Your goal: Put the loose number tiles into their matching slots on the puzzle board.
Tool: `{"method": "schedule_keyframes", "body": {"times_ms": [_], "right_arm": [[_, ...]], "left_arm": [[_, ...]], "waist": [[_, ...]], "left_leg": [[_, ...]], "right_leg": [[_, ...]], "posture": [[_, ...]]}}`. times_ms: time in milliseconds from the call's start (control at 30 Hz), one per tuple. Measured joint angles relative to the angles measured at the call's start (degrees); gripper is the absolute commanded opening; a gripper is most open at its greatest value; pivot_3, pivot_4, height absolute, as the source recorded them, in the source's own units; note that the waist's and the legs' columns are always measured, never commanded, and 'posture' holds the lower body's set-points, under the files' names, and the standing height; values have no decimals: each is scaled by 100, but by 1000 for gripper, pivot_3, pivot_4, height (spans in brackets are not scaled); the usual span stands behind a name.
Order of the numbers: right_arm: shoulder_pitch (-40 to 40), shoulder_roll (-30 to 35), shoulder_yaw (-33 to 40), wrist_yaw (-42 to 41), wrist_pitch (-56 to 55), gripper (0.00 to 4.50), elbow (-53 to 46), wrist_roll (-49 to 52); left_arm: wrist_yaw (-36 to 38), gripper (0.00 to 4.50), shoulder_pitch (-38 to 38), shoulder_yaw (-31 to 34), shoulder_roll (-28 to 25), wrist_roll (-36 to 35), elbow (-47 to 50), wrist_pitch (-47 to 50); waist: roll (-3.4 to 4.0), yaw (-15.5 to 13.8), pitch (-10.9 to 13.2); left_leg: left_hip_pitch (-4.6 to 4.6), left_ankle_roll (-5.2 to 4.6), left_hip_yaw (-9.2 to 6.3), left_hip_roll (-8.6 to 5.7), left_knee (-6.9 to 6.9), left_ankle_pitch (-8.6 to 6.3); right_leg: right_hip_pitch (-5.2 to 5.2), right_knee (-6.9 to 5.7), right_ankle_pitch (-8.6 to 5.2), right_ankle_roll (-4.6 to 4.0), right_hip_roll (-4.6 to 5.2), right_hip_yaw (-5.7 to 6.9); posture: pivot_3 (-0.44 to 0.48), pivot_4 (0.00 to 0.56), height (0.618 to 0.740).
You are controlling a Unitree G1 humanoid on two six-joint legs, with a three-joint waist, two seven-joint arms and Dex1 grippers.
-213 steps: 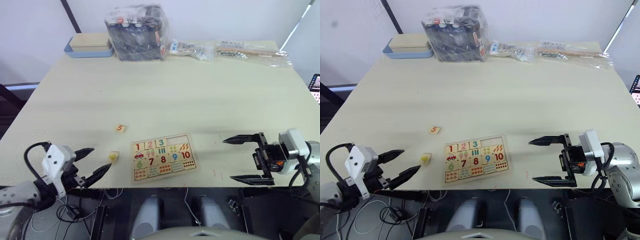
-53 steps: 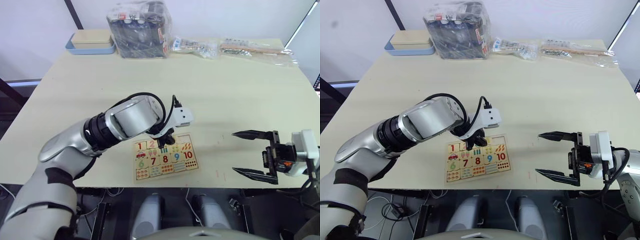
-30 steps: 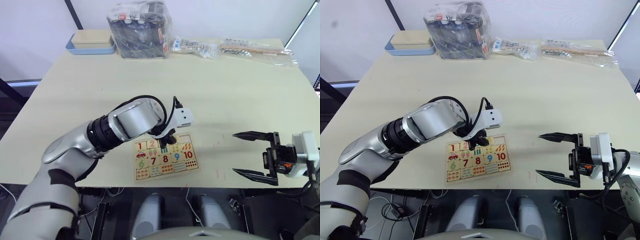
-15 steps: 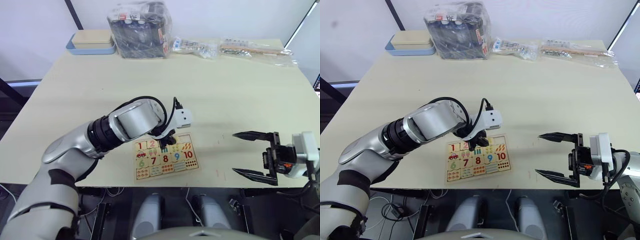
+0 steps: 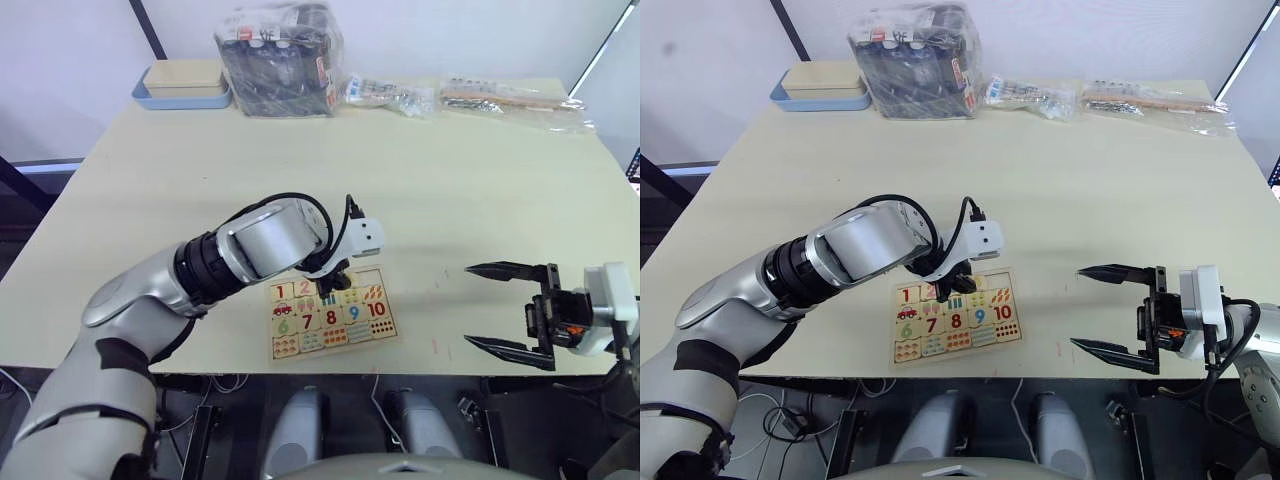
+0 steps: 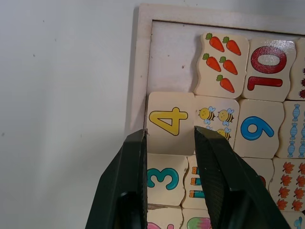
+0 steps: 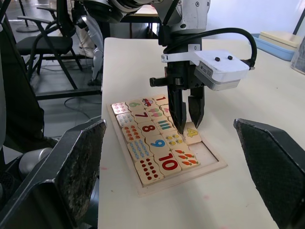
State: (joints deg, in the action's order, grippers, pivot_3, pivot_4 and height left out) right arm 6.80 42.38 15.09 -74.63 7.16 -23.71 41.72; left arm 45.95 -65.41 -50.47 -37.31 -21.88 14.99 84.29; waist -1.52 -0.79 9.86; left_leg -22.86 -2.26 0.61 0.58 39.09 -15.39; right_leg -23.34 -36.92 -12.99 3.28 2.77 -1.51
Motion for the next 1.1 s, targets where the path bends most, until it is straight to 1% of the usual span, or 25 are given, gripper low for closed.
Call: {"method": "schedule_keyframes", "body": {"times_ms": [600,1100], "right_arm": [[26,-1,0,36,0,4500,-13,-2],[25,-10,-3,35,-7,4500,-13,-24]], "left_arm": [[-1,955,1,-12,49,11,2,-76],[5,955,1,-37,-15,35,3,-86]], "waist": [[0,1,0],[0,0,0]], "left_leg": [[0,0,0,0,2,0],[0,0,0,0,3,0]], "right_leg": [[1,-1,0,0,0,0],[2,-1,0,0,0,0]], "posture": [[0,150,740],[0,150,740]]}}
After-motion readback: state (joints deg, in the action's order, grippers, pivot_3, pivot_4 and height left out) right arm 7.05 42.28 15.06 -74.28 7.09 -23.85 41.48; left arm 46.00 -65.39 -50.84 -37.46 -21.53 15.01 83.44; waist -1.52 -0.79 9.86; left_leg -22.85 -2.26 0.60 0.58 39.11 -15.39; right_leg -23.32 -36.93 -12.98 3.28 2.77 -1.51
